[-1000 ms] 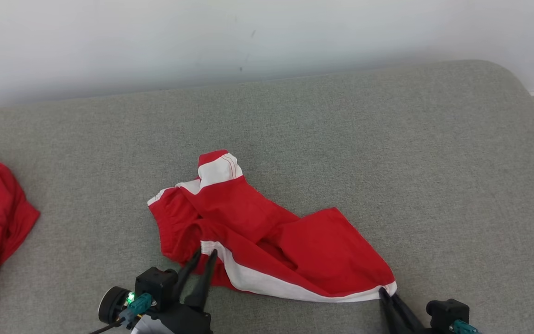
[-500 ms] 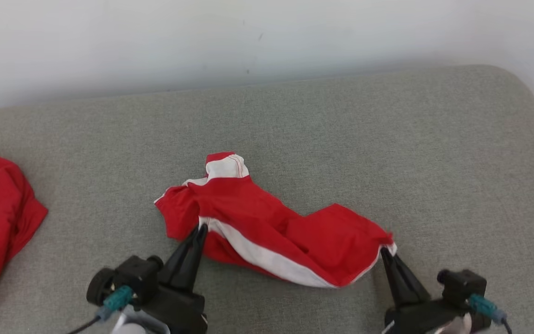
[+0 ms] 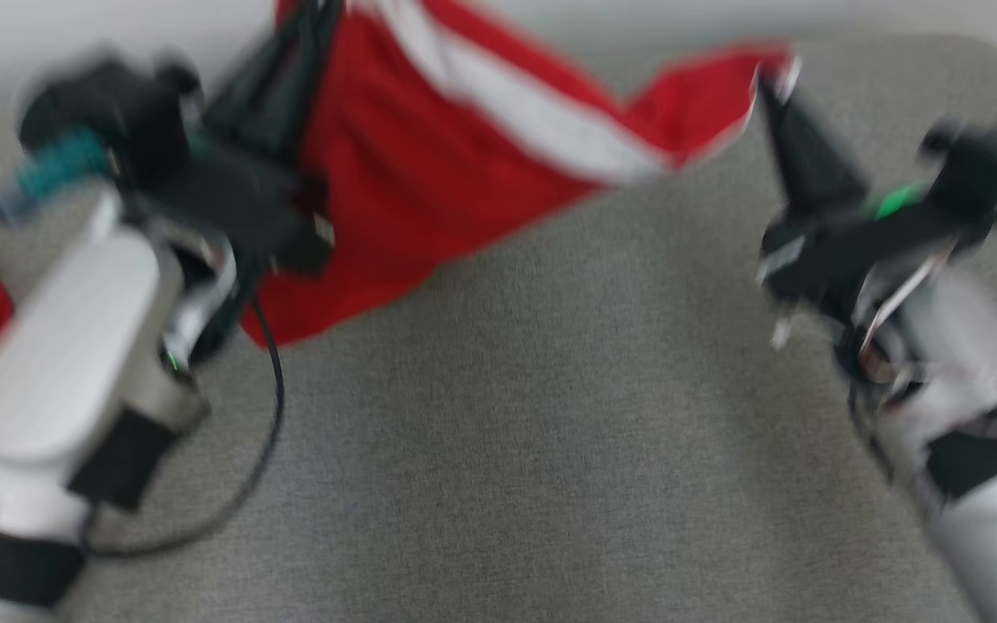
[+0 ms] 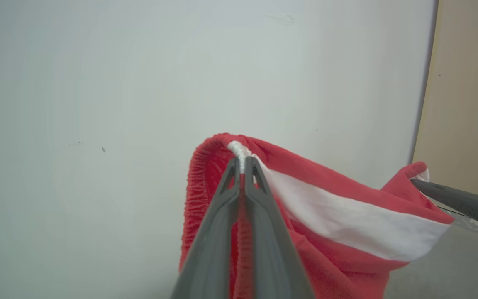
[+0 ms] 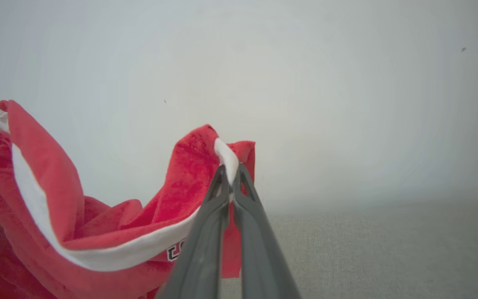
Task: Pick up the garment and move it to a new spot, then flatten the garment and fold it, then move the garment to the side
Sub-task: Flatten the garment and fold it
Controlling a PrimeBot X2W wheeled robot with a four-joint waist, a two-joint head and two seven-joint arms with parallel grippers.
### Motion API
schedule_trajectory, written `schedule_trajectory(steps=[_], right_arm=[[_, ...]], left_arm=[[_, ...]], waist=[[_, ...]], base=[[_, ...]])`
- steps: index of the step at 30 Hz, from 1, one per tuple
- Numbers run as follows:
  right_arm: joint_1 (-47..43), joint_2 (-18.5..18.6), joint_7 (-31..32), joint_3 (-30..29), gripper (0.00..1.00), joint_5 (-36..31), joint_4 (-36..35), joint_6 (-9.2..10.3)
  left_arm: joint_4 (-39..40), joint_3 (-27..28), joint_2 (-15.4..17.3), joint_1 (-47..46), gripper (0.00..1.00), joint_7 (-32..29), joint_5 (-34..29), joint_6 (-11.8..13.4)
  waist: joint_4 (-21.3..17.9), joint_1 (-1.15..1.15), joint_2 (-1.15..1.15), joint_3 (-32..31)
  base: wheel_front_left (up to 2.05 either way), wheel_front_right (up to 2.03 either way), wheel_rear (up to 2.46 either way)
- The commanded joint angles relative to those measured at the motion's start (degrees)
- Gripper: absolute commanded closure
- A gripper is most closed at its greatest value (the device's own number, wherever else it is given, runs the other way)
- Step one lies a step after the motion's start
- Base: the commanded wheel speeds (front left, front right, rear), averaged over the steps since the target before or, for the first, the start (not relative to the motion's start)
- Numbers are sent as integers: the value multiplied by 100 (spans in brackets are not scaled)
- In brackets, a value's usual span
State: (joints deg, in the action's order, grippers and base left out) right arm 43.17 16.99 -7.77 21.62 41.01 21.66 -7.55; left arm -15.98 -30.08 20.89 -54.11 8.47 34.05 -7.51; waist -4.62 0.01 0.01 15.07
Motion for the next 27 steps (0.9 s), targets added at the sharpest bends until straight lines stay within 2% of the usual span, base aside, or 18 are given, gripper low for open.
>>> schedule_trajectory(steps=[1, 8, 14, 21, 27], right_arm=[[311, 45, 67, -40, 100, 110, 40, 13], [2684, 47, 760, -448, 100, 687, 533, 13], [4470, -19, 1033, -876, 100, 764, 1359, 13], [5816, -44, 931, -1050, 100, 387, 2372, 13], [6223, -129, 804, -1045, 100, 232, 2865, 13]], left_arm=[[-48, -65, 78, -333, 100, -95, 44, 8], [-665, -186, 74, -2810, 100, -570, 590, 11], [-1481, -219, -171, -4578, 100, -530, 928, 10], [-2353, -534, -347, -5813, 100, -318, 1078, 11], [-2829, -809, -334, -6212, 100, -195, 1282, 11]], waist=[[-13, -1, -1, 765], [-181, -1, -1, 1796], [-338, -1, -1, 2303], [-409, -1, -1, 2541], [-469, -1, -1, 2644]], base=[[0, 0, 0], [0, 0, 0], [0, 0, 0], [0, 0, 0], [0, 0, 0]])
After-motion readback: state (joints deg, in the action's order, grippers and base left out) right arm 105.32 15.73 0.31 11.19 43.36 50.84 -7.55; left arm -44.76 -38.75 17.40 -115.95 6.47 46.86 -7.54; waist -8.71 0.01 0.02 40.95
